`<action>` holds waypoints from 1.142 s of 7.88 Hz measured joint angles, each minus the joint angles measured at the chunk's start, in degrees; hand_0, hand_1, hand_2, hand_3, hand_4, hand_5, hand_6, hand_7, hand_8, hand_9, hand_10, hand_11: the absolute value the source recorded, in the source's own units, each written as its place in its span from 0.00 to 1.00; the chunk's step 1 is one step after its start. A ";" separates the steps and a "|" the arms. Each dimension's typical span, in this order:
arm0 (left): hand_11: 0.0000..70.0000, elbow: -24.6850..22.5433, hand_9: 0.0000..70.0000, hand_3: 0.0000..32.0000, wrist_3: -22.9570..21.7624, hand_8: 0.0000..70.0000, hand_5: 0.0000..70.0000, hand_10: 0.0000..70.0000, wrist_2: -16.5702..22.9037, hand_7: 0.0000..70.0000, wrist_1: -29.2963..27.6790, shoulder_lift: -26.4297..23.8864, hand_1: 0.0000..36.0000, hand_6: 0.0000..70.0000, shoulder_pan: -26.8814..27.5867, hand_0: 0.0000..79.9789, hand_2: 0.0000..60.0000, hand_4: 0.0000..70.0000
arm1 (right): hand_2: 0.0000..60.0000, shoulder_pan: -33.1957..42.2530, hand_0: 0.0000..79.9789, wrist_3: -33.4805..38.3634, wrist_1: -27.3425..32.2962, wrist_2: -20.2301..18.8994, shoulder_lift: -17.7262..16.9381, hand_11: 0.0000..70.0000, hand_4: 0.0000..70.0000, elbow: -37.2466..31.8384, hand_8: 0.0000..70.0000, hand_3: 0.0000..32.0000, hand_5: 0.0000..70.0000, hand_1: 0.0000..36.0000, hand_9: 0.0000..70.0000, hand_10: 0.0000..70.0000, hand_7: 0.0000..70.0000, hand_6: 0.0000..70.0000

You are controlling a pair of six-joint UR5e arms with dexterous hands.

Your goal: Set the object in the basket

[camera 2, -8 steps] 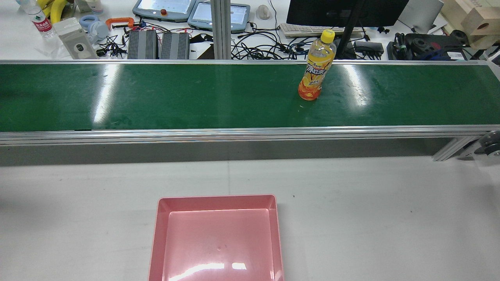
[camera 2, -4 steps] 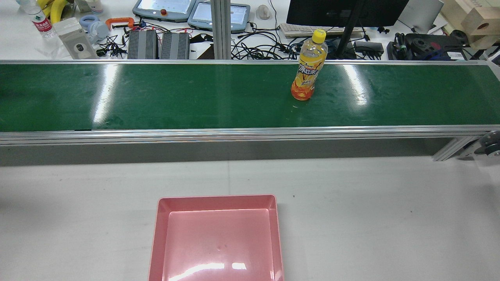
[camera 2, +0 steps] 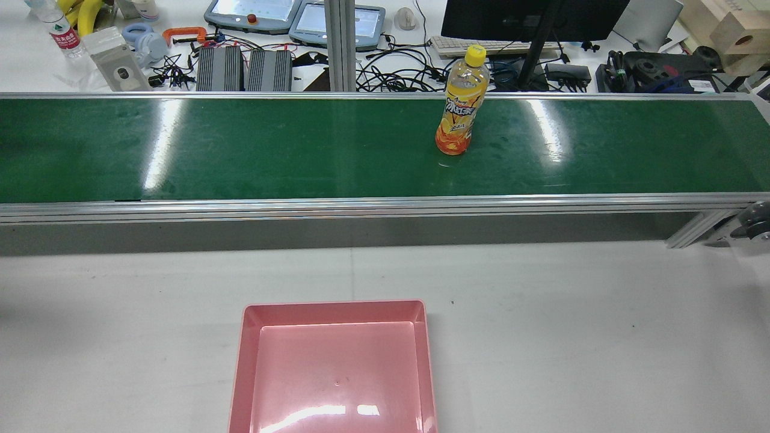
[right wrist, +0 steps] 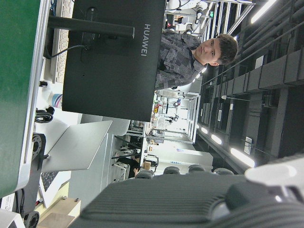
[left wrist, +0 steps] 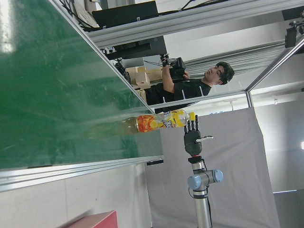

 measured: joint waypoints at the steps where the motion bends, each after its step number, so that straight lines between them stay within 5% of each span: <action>1: 0.14 -0.05 0.00 0.00 -0.01 0.00 0.10 0.08 0.03 0.00 0.22 -0.29 0.25 0.00 0.01 0.58 0.00 0.01 | 0.00 0.01 0.00 0.00 0.00 0.00 -0.03 0.00 0.00 0.00 0.00 0.00 0.00 0.00 0.00 0.00 0.00 0.00; 9: 0.13 -0.61 0.00 0.00 -1.28 0.00 0.05 0.08 -0.03 0.00 2.12 -0.06 0.25 0.00 -0.19 0.58 0.00 0.00 | 0.00 -0.03 0.00 -0.06 0.00 0.00 -0.09 0.00 0.00 -0.09 0.00 0.00 0.00 0.00 0.00 0.00 0.00 0.00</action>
